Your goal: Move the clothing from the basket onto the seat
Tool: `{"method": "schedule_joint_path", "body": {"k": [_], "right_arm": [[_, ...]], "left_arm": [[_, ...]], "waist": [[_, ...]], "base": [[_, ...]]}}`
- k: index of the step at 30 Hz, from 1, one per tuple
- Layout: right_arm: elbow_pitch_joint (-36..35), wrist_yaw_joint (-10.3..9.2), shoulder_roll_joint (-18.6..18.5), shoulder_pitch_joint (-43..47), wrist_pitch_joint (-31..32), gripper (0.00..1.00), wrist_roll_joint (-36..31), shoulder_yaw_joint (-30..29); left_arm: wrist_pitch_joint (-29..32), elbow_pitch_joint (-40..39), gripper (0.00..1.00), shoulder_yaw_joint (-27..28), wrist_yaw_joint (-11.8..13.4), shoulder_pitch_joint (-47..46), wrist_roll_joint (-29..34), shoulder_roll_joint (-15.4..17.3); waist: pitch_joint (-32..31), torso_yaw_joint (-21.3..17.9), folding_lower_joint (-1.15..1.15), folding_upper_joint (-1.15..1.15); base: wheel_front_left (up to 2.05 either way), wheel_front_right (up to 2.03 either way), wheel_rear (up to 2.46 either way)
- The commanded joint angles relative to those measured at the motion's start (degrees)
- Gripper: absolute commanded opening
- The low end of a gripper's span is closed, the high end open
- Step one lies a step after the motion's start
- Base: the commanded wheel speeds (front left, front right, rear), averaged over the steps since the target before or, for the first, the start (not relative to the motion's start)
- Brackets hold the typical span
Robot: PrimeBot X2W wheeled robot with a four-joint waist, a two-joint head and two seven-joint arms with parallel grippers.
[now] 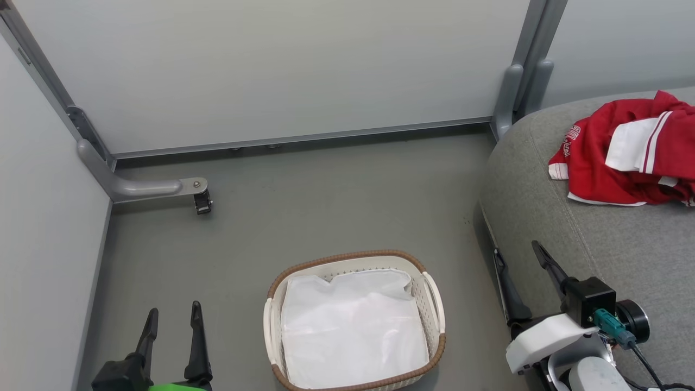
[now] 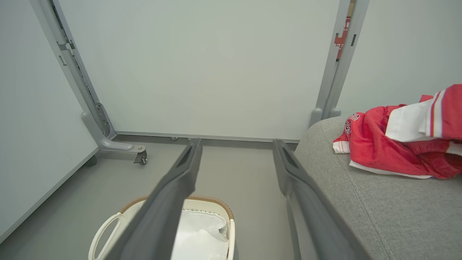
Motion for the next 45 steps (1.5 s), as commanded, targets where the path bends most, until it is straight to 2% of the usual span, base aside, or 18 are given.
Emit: {"method": "schedule_joint_path", "body": {"k": [1,18,19,22,45], "right_arm": [[0.1,-0.08,-0.2,0.7,-0.3,1.00,0.2,0.1],[0.7,-0.08,-0.2,0.4,-0.3,1.00,0.0,0.5],[0.6,0.00,0.0,0.2,0.0,0.00,0.2,0.4],[1.6,0.00,0.2,0.8,0.2,0.00,0.8,0.4],[0.8,-0.01,-0.2,0.4,6.1,0.00,25.5,-2.6]], "left_arm": [[0.0,0.1,1.00,0.3,-0.3,1.0,-0.2,0.0],[0.0,-0.5,1.00,-0.1,-0.3,1.1,-1.2,-0.1],[0.0,-0.3,0.00,-0.2,-0.2,0.1,-1.1,-0.1],[0.2,1.0,0.00,-0.2,-0.2,0.0,-1.7,-0.2],[6.4,1.4,0.00,2.4,-1.1,-3.7,-23.4,-0.1]], "waist": [[-0.1,0.0,0.00,0.00],[0.0,-0.3,0.00,0.00],[0.0,-0.3,0.00,0.00],[0.0,-0.3,0.00,0.00],[-0.1,-0.4,0.00,0.00]], "base": [[0.00,0.00,0.00],[0.00,0.00,0.00],[0.00,0.00,0.00],[0.00,0.00,0.00],[0.00,0.00,0.00]]}}
